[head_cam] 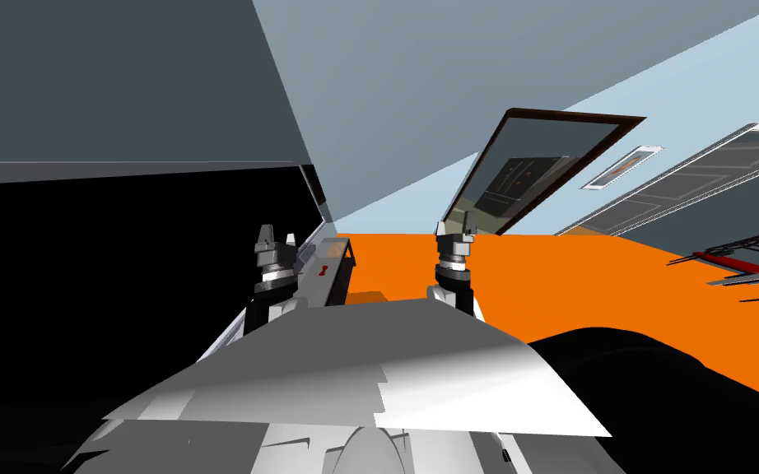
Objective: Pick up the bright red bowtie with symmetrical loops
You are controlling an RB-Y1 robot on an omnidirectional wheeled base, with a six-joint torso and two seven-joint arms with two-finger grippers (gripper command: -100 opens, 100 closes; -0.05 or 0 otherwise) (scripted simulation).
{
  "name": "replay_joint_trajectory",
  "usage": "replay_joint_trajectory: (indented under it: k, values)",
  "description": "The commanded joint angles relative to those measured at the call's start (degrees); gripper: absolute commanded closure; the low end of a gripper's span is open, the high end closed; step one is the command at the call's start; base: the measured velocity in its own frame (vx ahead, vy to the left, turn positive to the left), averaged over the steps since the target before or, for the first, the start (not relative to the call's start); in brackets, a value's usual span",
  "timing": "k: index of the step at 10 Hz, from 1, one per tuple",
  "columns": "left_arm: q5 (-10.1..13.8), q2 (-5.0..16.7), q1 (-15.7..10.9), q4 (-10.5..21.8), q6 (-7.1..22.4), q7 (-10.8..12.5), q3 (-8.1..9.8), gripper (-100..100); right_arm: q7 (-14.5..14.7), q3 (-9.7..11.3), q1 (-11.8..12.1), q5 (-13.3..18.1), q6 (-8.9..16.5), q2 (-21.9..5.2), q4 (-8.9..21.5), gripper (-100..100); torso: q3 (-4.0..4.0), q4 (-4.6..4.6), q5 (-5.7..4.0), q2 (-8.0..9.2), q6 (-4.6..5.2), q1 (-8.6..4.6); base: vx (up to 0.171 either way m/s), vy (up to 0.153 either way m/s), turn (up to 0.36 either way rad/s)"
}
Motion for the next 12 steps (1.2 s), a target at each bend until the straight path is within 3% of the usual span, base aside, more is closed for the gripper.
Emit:
replay_joint_trajectory:
  k: [1,7,8,11,12]
  values:
    - [-0.5,1.6,0.3,0.8,0.0,-0.2,0.03,-100,0.0,0.0,0.0,0.0,0.0,0.0,0.0,0,0.00,0.00,0.00,0.00,0.00,0.00,0.007,-0.005,-0.016]
    - [-5.2,9.9,3.6,8.5,0.1,-2.3,0.14,-100,0.0,0.0,0.0,0.0,0.0,0.0,0.0,0,-0.09,-0.04,0.00,-0.16,0.00,-0.03,0.035,-0.012,-0.041]
    - [-5.2,9.9,3.6,8.7,0.1,-2.3,0.14,-100,0.0,0.0,0.0,0.0,0.0,0.0,0.0,0,-0.11,-0.04,0.00,-0.19,0.00,-0.03,0.041,-0.012,-0.022]
    - [-8.9,14.5,5.9,14.5,0.0,-3.8,0.03,-100,0.0,0.0,0.0,0.0,0.0,0.0,0.0,0,-0.11,-0.04,0.00,-0.18,0.00,-0.02,0.055,-0.018,-0.075]
    - [-8.9,14.5,5.9,15.3,0.0,-3.8,0.03,-100,0.0,0.0,0.0,0.0,0.0,0.0,0.0,0,-0.15,-0.06,-0.01,-0.26,0.01,-0.05,0.058,-0.014,-0.023]
